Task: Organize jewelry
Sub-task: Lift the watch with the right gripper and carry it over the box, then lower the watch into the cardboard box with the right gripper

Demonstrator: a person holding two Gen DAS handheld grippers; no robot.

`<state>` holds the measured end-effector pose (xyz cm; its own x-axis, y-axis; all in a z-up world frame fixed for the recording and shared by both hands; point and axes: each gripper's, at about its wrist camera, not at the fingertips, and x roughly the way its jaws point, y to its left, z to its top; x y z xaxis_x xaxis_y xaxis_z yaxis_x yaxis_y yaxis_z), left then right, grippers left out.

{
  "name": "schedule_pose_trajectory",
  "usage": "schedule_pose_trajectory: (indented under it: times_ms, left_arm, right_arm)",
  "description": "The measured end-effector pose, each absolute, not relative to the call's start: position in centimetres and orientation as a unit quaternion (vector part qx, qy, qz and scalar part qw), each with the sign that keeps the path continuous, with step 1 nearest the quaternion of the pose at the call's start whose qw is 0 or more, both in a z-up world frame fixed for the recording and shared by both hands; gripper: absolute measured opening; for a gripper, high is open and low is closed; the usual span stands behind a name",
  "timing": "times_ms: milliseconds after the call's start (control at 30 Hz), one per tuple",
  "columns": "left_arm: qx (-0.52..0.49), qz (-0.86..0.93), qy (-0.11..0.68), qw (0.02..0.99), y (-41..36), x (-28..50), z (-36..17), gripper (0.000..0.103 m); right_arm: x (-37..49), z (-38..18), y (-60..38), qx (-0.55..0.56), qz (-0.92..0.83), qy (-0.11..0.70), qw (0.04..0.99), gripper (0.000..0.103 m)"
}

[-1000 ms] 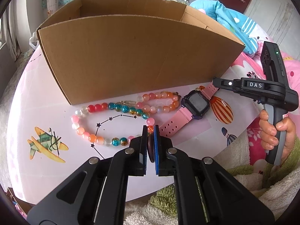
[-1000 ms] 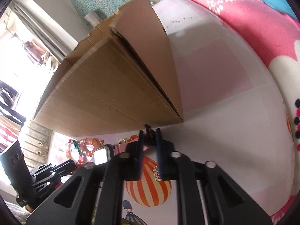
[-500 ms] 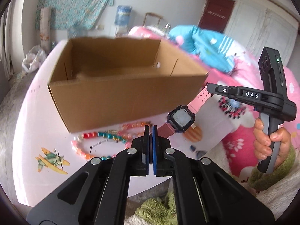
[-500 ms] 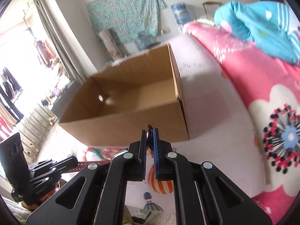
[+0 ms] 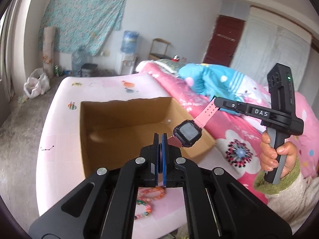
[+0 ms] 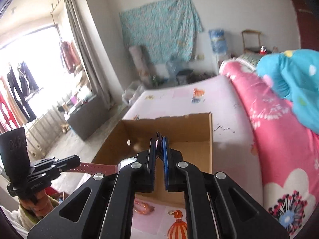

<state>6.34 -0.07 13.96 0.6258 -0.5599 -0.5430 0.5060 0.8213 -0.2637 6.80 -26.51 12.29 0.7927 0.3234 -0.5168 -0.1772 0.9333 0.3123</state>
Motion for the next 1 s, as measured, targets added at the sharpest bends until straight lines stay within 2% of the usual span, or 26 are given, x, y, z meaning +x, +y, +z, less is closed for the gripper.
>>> schedule_pose_trajectory:
  times_ms: [300, 400, 433, 467, 500, 733, 1000]
  left_arm:
    - [-0.057, -0.268, 0.326, 0.905, 0.9, 10.6, 16.2, 0.002]
    - [-0.040, -0.253, 0.327, 0.910, 0.9, 12.0, 17.4, 0.002]
    - [-0.031, -0.247, 0.332, 0.910, 0.7, 12.7, 17.6, 0.002]
    - [-0.023, -0.239, 0.340, 0.909, 0.6, 13.4, 17.6, 0.002]
    - [-0.013, -0.229, 0.355, 0.906, 0.4, 14.6, 17.5, 0.002]
    - [0.028, -0.204, 0.425, 0.881, -1.8, 20.5, 15.5, 0.002]
    - [0.067, -0.243, 0.494, 0.832, -10.3, 26.3, 10.0, 0.002]
  right_arm:
    - [19.2, 5.7, -23.8, 0.176, 0.196, 0.458, 0.849, 0.007]
    - [22.3, 4.1, -21.2, 0.175, 0.217, 0.493, 0.824, 0.010]
    - [22.9, 3.7, -20.2, 0.166, 0.224, 0.505, 0.817, 0.016]
    - [23.5, 3.3, -19.2, 0.156, 0.226, 0.515, 0.812, 0.028]
    - [24.0, 2.9, -18.4, 0.145, 0.224, 0.522, 0.810, 0.031]
    - [23.3, 4.4, -21.2, 0.177, 0.220, 0.467, 0.838, 0.037]
    - [18.3, 4.4, -30.2, 0.256, 0.161, 0.410, 0.860, 0.041]
